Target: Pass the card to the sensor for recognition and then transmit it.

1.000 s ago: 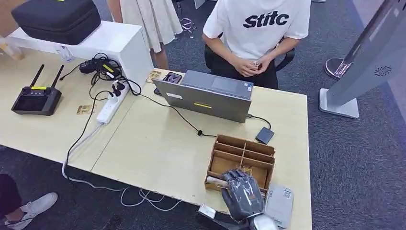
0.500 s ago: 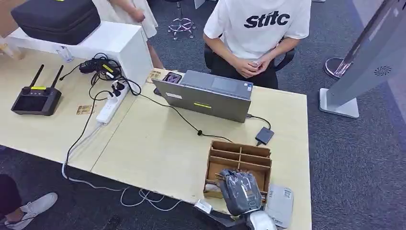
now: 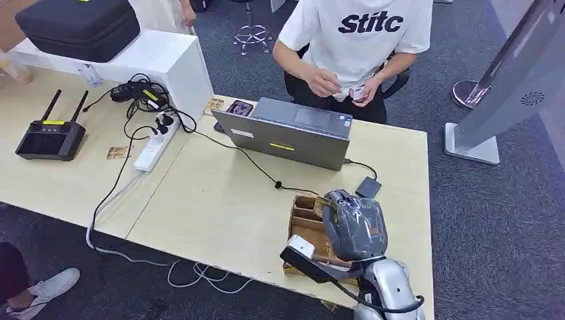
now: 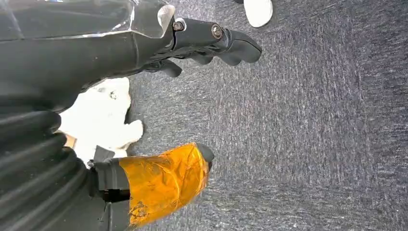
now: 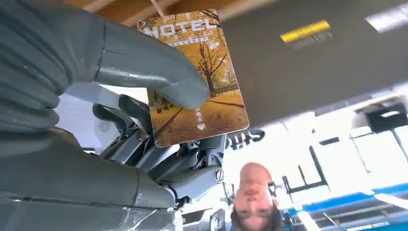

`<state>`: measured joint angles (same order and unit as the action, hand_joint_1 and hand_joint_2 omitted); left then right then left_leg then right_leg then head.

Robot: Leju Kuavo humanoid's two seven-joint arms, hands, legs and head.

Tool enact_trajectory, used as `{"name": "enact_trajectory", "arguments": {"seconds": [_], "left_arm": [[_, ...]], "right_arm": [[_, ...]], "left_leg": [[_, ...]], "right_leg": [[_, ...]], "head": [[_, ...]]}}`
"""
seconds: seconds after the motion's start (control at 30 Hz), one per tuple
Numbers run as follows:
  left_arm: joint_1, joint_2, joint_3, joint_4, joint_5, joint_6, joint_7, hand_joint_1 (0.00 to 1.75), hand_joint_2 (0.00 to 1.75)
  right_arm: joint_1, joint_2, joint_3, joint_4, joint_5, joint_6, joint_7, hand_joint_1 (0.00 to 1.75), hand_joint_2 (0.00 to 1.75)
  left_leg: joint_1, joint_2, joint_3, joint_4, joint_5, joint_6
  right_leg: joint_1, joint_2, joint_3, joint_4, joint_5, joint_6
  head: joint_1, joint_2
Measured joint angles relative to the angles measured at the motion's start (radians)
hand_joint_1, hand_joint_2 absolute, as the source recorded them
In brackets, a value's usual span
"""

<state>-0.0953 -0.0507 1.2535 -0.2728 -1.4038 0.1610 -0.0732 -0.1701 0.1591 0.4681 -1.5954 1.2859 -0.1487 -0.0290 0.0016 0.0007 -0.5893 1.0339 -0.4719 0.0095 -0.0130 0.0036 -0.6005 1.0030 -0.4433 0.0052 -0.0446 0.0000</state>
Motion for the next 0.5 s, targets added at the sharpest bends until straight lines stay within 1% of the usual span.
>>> {"name": "enact_trajectory", "arguments": {"seconds": [0.1,0.13,0.23,0.4,0.47,0.5], "left_arm": [[-0.001,0.004,0.000,0.000,-0.005,-0.003,0.000,0.00,1.75],[-0.001,0.005,0.000,0.000,-0.006,-0.005,0.000,0.00,1.75],[-0.001,0.011,0.000,0.000,-0.008,-0.008,0.000,0.00,1.75],[-0.001,0.015,0.000,0.000,-0.011,-0.012,0.000,0.00,1.75],[-0.001,0.017,-0.001,0.000,-0.015,-0.014,0.000,0.00,1.75],[-0.001,0.020,-0.002,0.000,-0.018,-0.017,0.000,0.00,1.75]], "right_arm": [[-0.052,0.016,-0.005,-0.015,-0.096,0.084,-0.007,1.75,1.75],[-0.072,0.021,-0.009,-0.015,-0.118,0.099,-0.007,1.75,1.75],[-0.113,0.032,-0.016,-0.014,-0.129,0.112,-0.007,1.75,1.75],[-0.139,0.042,-0.023,-0.006,-0.144,0.120,-0.005,1.75,1.75],[-0.162,0.048,-0.024,0.005,-0.172,0.144,-0.001,1.75,1.75],[-0.182,0.055,-0.027,0.022,-0.191,0.164,0.011,1.75,1.75]], "left_leg": [[0.000,0.000,0.000,0.000,0.000,0.000],[0.000,0.000,0.000,0.000,0.000,0.000],[0.000,0.000,0.000,0.000,0.001,-0.001],[0.000,0.000,0.000,0.000,0.001,-0.001],[0.000,0.000,0.000,0.000,0.000,-0.001],[0.000,0.000,0.000,0.000,0.000,-0.001]], "right_leg": [[0.000,0.000,0.000,0.000,0.000,0.000],[0.000,0.000,0.000,0.000,0.000,0.000],[0.000,0.000,0.000,0.000,0.000,0.000],[0.000,0.000,0.000,0.000,0.000,0.000],[0.000,0.000,0.000,0.000,0.000,0.000],[0.000,0.000,0.000,0.000,0.000,0.000]], "head": [[0.000,0.000],[0.000,0.000],[0.000,0.000],[0.000,0.000],[0.000,0.000],[0.000,0.000]]}}
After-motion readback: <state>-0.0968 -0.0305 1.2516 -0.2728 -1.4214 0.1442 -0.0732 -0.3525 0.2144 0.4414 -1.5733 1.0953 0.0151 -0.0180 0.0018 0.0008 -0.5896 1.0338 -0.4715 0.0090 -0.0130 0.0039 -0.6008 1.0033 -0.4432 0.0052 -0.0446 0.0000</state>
